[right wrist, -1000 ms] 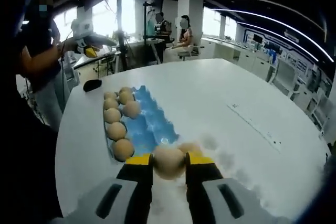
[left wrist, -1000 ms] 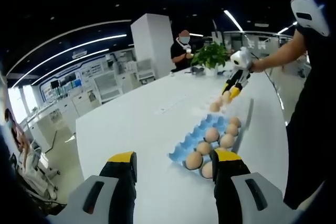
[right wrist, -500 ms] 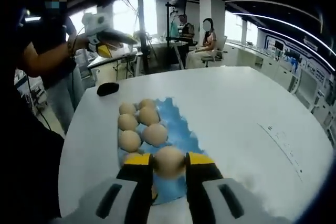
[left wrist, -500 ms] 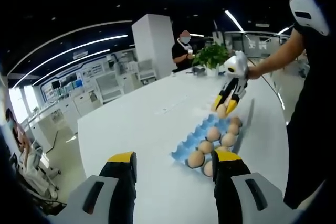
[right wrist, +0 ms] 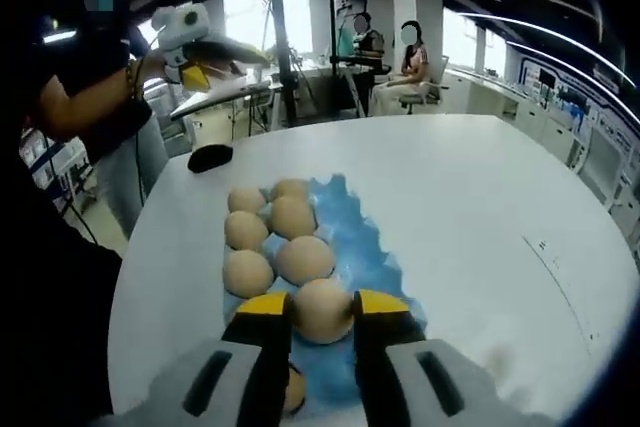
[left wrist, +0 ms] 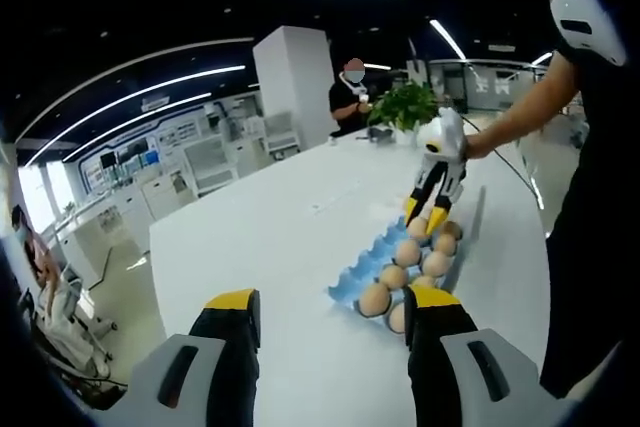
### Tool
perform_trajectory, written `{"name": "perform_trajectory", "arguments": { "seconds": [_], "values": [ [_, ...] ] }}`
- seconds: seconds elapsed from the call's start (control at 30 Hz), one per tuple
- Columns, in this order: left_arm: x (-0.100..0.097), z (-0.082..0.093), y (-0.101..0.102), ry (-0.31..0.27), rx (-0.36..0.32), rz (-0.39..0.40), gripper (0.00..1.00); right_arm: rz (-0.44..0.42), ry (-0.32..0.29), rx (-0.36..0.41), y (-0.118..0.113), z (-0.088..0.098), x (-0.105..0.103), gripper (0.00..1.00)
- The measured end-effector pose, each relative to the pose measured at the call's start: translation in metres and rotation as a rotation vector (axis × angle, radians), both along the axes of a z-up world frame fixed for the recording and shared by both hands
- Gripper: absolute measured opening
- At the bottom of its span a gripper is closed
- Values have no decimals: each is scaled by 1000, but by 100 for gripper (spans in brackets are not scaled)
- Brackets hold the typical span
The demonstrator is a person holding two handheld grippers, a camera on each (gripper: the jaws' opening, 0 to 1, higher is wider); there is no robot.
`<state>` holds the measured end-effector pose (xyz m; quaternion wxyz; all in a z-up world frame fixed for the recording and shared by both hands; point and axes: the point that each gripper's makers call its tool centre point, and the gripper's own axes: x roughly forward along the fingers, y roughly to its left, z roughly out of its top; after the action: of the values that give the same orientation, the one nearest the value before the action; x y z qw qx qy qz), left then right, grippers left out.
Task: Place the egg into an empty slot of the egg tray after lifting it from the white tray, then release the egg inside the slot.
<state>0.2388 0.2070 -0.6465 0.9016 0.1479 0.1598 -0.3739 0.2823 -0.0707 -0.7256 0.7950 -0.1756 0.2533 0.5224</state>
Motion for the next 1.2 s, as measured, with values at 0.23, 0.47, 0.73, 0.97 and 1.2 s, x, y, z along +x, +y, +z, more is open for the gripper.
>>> {"name": "perform_trajectory", "arguments": {
  "seconds": [0.23, 0.47, 0.73, 0.97, 1.2],
  "values": [
    [-2, 0, 8, 0, 4, 11, 58, 109, 25, 1, 58, -15, -6, 24],
    [-4, 0, 12, 3, 4, 19, 58, 168, 82, -48, 81, -43, -9, 24],
    [-4, 1, 10, -1, 4, 20, 58, 166, 114, -45, 83, -53, -8, 24],
    [-2, 2, 10, -8, 5, 27, 61, 171, 98, -17, 83, -52, -10, 25],
    [-2, 4, 9, -14, -9, 21, 60, 160, 60, 28, 78, -41, -7, 26]
  ]
}}
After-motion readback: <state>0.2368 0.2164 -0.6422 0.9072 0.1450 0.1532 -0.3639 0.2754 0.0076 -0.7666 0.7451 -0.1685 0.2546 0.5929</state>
